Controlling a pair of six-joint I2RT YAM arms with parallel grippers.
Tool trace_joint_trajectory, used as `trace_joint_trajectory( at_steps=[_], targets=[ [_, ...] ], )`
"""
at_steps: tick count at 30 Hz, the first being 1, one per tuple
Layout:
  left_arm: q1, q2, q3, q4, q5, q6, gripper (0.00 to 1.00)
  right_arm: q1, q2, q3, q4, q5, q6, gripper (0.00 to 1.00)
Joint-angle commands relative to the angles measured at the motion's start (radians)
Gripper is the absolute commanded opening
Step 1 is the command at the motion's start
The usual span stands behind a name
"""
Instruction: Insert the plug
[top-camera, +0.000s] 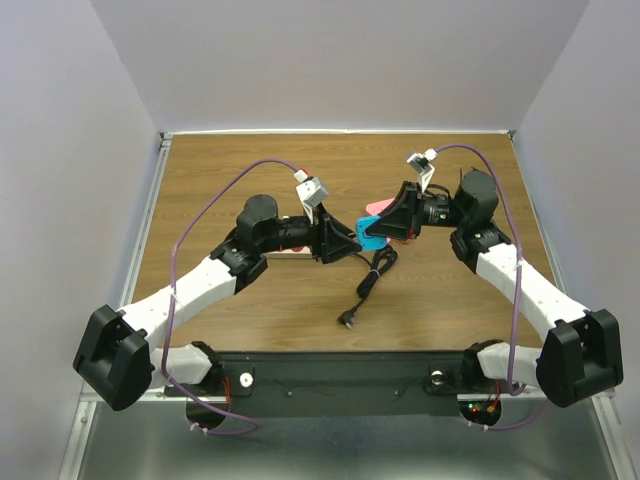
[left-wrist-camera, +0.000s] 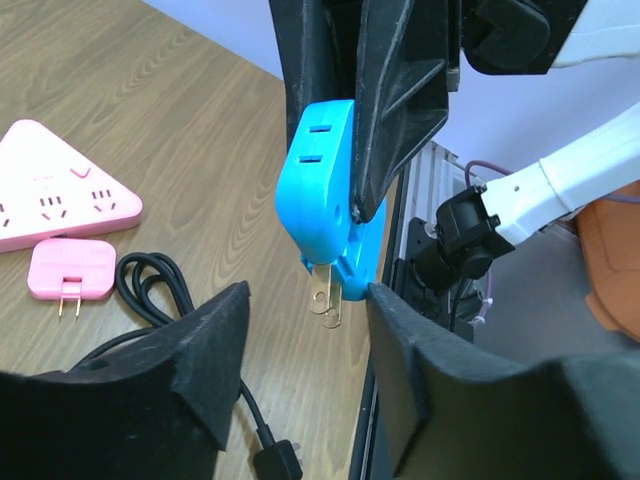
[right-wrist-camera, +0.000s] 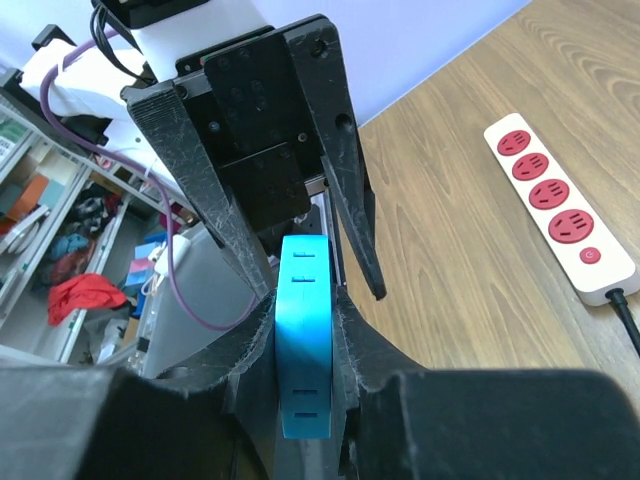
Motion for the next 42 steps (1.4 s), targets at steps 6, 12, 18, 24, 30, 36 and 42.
trace_joint_trajectory(
  at_steps=[6, 12, 18, 24, 30, 36, 42],
  targets=[
    [-0.009, 0.008, 0.022, 0.092, 0.06, 0.005, 0.5, 0.006, -0.028, -0.021, 0.078, -0.052, 0.016, 0.0],
    [-0.009, 0.011, 0.008, 0.154, 0.112, 0.002, 0.41, 0.006, -0.03, -0.029, 0.085, -0.083, 0.022, 0.0],
    [-0.01, 0.01, -0.01, 0.207, 0.169, -0.009, 0.15, 0.006, -0.037, -0.026, 0.088, -0.102, 0.041, 0.01],
    [-0.029, 0.013, -0.016, 0.218, 0.186, -0.005, 0.0, 0.006, -0.042, -0.023, 0.098, -0.106, 0.056, 0.01],
    [-0.035, 0.011, -0.03, 0.252, 0.203, -0.011, 0.0, 0.008, -0.047, -0.024, 0.114, -0.114, 0.079, 0.0],
    [-0.035, 0.014, -0.041, 0.318, 0.223, -0.035, 0.0, 0.02, -0.042, -0.038, 0.174, -0.112, 0.146, 0.0],
    [-0.033, 0.017, -0.05, 0.373, 0.234, -0.055, 0.0, 0.033, -0.036, -0.061, 0.259, -0.105, 0.222, 0.0]
  ],
)
